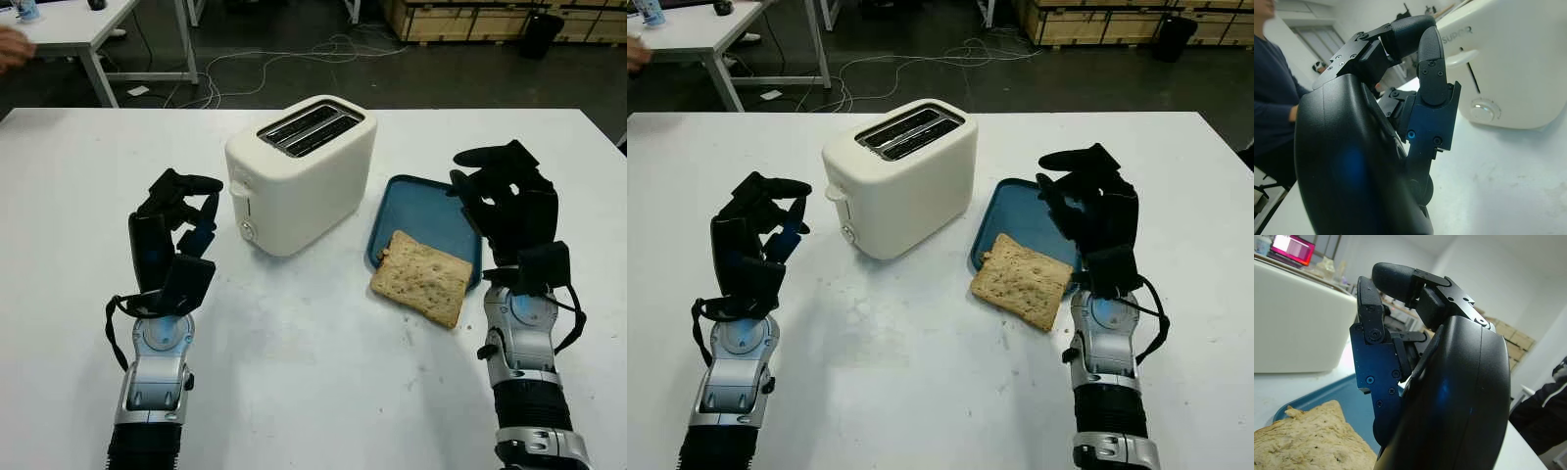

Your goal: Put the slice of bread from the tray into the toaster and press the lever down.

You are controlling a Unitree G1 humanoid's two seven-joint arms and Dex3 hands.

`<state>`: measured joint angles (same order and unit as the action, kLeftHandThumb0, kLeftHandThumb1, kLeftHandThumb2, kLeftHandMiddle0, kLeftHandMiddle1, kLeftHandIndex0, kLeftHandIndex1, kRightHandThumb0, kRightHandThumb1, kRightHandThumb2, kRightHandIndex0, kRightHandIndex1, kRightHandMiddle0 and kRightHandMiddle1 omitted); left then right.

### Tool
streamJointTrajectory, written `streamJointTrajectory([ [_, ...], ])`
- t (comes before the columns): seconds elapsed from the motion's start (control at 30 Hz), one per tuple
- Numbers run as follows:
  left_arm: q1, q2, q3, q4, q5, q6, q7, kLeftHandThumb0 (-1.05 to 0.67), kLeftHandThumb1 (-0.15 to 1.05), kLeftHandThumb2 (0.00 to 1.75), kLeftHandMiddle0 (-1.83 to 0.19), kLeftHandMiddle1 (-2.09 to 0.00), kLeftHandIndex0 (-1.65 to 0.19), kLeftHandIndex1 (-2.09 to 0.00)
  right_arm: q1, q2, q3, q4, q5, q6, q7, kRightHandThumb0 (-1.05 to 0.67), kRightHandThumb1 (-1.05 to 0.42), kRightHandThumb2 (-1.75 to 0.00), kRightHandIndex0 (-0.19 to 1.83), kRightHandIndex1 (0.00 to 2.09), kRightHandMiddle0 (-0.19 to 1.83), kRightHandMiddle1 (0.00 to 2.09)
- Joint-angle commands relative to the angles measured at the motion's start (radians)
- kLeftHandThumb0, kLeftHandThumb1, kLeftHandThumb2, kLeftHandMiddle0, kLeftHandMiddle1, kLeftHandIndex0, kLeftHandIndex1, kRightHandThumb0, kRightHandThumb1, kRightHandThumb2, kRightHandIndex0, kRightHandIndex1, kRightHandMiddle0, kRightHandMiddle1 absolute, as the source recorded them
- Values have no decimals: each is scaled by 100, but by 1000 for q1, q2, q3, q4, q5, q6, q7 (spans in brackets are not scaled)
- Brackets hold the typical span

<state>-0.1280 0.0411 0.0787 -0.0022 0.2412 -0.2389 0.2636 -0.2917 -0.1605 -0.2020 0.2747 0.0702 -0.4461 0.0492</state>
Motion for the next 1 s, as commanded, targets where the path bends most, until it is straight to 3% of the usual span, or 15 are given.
streamJointTrajectory([
  [0.0, -14, 1, -4, -8, 6, 3, 7, -49, 92, 28, -77, -175, -64, -153, -5, 2, 3, 19, 8, -40, 11, -36, -92, -10, 59, 163, 68, 102],
  [0.33, -14, -2, -12, -10, -1, -1, 3, -48, 92, 27, -77, -175, -62, -155, 1, -11, 13, 28, 11, -37, 39, -29, -92, -15, 58, 164, 61, 111],
  [0.43, -12, 1, -12, -10, 3, -3, 3, -48, 92, 28, -77, -175, -63, -153, -4, -61, 22, 63, -6, -83, 97, -34, -92, -14, 53, 165, 53, 119],
  [0.53, -14, 3, -11, -8, -1, -6, 2, -49, 92, 28, -78, -175, -64, -150, 2, -197, 31, 107, -97, -157, 159, -34, -92, -4, 57, 124, 66, 70],
  [0.6, -15, 3, -11, -9, -5, -4, -1, -49, 92, 28, -77, -175, -64, -149, 10, -307, 35, 144, -166, -221, 190, -32, -87, -1, 61, 68, 76, 24],
  [0.7, -17, 3, -10, -12, -1, 4, 2, -49, 92, 28, -77, -175, -64, -149, 26, -471, 46, 233, -310, -338, 169, -34, -81, 0, 62, 17, 69, 3],
  [0.83, -22, 3, -13, -6, -2, -2, 0, -49, 92, 28, -77, -175, -65, -148, 32, -619, 81, 352, -505, -486, 50, -38, -80, 0, 54, 4, 54, 0],
  [0.97, -29, 4, -16, -4, -1, -1, 0, -49, 92, 28, -77, -175, -66, -146, 6, -718, 155, 443, -706, -565, -114, -47, -78, 0, 46, 1, 40, 0],
])
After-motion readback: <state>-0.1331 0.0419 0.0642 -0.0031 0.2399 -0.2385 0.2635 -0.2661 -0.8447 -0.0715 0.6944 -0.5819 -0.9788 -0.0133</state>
